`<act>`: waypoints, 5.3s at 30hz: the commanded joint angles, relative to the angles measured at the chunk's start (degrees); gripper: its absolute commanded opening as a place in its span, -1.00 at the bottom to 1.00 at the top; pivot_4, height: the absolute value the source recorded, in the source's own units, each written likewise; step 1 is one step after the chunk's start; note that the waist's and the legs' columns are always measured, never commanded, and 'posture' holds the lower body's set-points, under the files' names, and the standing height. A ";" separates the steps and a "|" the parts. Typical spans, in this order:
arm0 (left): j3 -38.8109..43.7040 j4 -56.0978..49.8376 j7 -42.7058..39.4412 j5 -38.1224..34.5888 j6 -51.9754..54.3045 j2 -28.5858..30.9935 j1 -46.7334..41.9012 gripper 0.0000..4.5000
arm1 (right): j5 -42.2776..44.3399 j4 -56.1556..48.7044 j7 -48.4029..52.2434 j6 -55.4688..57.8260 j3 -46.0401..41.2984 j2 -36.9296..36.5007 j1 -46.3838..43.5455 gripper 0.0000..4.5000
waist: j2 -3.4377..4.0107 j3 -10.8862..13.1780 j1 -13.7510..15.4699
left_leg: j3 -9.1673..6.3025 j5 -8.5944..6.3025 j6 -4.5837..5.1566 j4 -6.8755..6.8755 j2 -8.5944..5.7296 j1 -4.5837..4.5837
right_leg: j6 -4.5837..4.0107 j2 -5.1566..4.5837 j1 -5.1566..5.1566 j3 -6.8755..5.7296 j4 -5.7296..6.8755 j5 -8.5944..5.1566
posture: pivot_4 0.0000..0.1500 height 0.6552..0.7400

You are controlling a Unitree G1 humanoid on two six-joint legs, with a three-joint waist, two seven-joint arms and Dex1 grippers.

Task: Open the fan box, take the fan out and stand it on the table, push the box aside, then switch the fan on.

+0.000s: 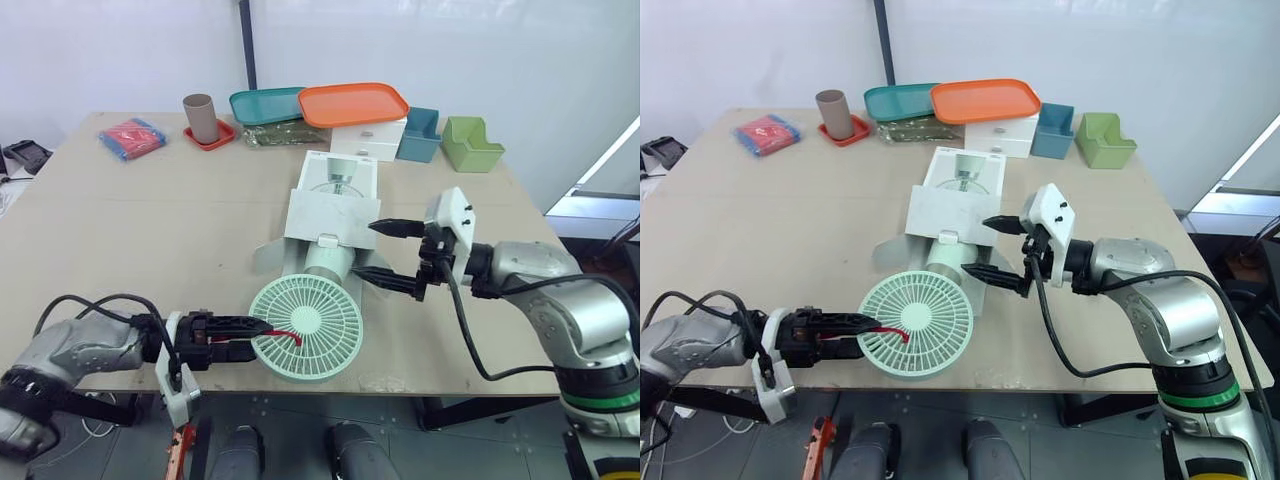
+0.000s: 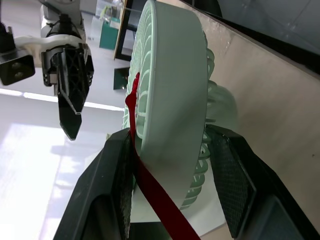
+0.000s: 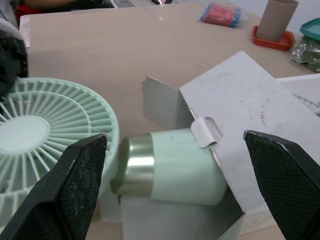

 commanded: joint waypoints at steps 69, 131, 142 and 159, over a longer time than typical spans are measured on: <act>62.33 -48.05 -14.49 -39.63 72.27 -15.38 35.38 -0.22 | -6.93 19.16 16.76 -10.49 7.65 12.57 -19.33 1.00 | -0.04 -0.02 -2.27 | 2.29 -0.04 0.06 -0.10 1.11 0.06 | -0.39 0.04 -0.53 0.38 0.04 -0.21 | 1.00 1.00; 43.65 -37.39 3.86 -44.91 108.62 -27.18 10.36 -0.22 | -4.12 6.34 7.47 -2.07 4.63 9.29 -11.37 1.00 | -0.04 -0.21 -1.47 | 2.18 0.28 0.19 0.01 0.91 0.25 | -0.04 0.01 -0.17 0.53 0.04 0.21 | 1.00 1.00; 45.06 -36.74 6.23 -46.77 108.92 -27.86 9.65 -0.22 | -4.42 7.41 7.54 -3.22 5.20 9.19 -11.96 1.00 | -0.03 -0.23 -1.49 | 2.18 0.29 0.19 0.01 0.88 0.31 | -0.04 0.00 -0.15 0.56 0.03 0.22 | 1.00 1.00; 45.58 -35.23 8.23 -47.40 108.74 -27.96 7.73 0.98 | -4.88 8.28 8.37 -4.07 5.63 8.99 -12.33 1.00 | -0.56 -0.04 -1.61 | 2.17 0.17 0.02 -0.06 0.91 -0.15 | 0.12 0.02 -0.57 0.59 -0.07 0.13 | 1.00 1.00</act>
